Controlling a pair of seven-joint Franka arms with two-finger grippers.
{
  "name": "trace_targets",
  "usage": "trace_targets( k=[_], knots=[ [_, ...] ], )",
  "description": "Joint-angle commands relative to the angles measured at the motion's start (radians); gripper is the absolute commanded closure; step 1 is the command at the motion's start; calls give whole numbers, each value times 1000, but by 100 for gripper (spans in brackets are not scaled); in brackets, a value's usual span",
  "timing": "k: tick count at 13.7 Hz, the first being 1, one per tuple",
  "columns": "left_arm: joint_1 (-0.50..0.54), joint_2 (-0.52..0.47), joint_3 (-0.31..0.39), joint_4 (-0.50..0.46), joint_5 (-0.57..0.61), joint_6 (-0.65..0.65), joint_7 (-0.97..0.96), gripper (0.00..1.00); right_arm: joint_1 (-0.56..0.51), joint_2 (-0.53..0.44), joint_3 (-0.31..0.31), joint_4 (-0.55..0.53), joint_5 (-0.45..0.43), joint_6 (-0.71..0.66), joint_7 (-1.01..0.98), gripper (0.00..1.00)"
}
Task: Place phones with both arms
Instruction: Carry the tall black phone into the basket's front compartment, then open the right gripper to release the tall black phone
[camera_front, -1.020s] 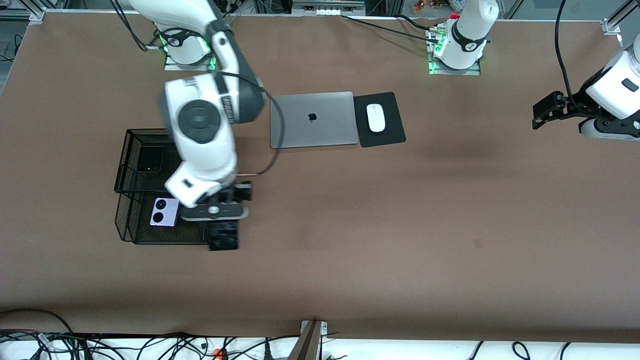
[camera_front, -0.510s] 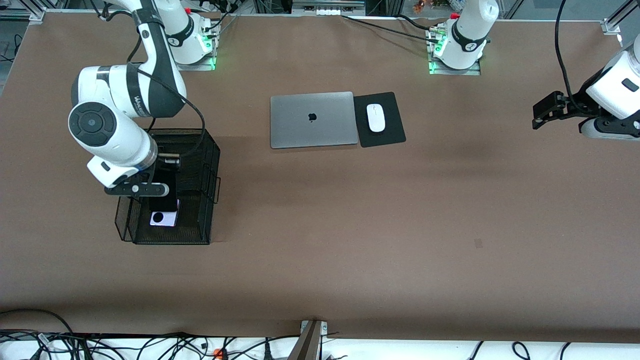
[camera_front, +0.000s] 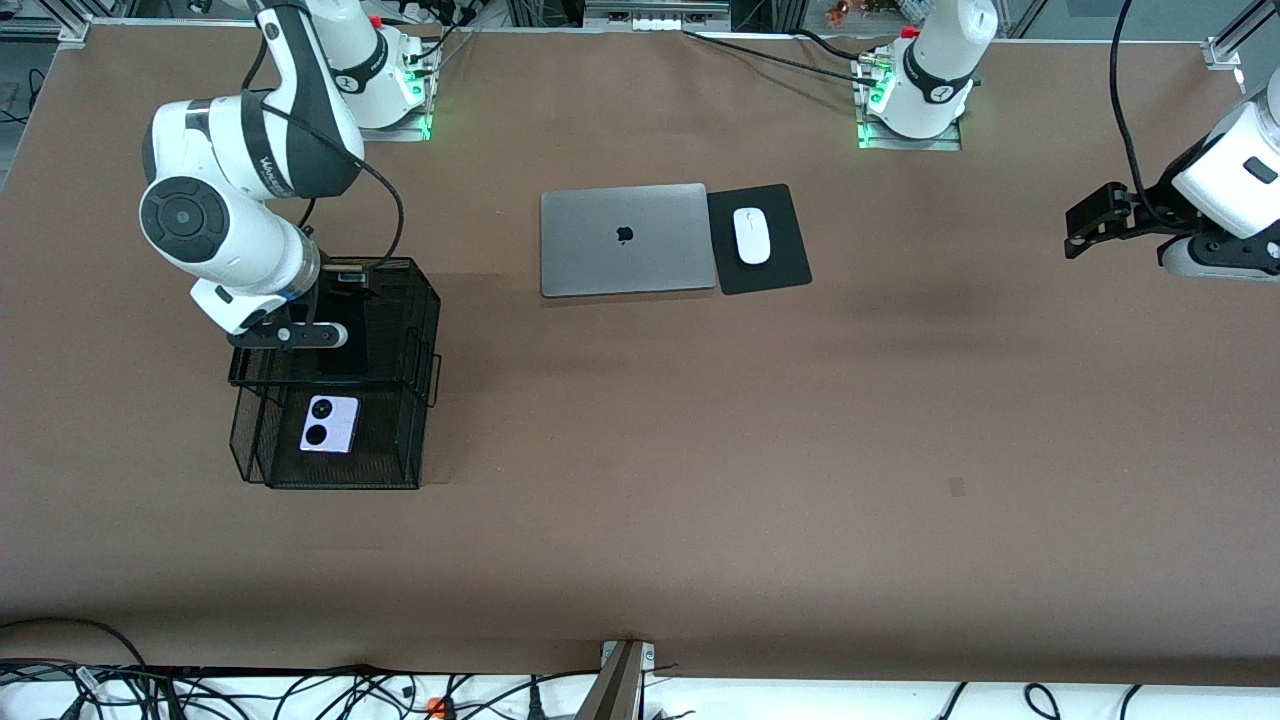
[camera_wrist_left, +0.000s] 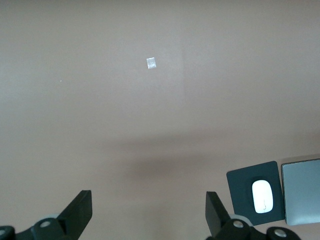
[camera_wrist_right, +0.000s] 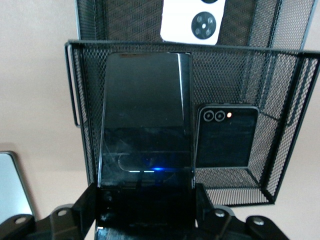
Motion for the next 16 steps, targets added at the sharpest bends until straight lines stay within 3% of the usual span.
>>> trace_targets(
  k=[1, 4, 6, 8, 11, 13, 15, 16],
  knots=[
    [5, 0, 0, 11, -8, -12, -1, 0, 5, -38, 5, -33, -4, -15, 23, 80],
    [5, 0, 2, 11, -8, -12, -1, 0, 4, -5, 3, -35, -1, -4, 23, 79],
    [4, 2, 2, 11, -8, -12, -1, 0, 1, 24, 0, -36, 70, -3, 23, 77],
    [4, 8, 2, 11, -8, -12, -1, 0, -1, 51, 0, -33, 79, 8, 22, 76],
    [5, 8, 2, 11, -8, -14, 0, 0, -7, 94, -3, -33, 79, 31, 22, 67],
    [5, 8, 3, 13, -15, -14, 0, 0, -30, 119, -1, -33, 80, 39, 5, 56],
    [5, 8, 5, 14, -19, -12, 2, 0, -35, 130, -3, -33, 82, 42, 5, 55],
    [4, 8, 5, 16, -19, -12, 0, 0, -35, 133, -1, -33, 82, 42, 5, 45]
  ],
)
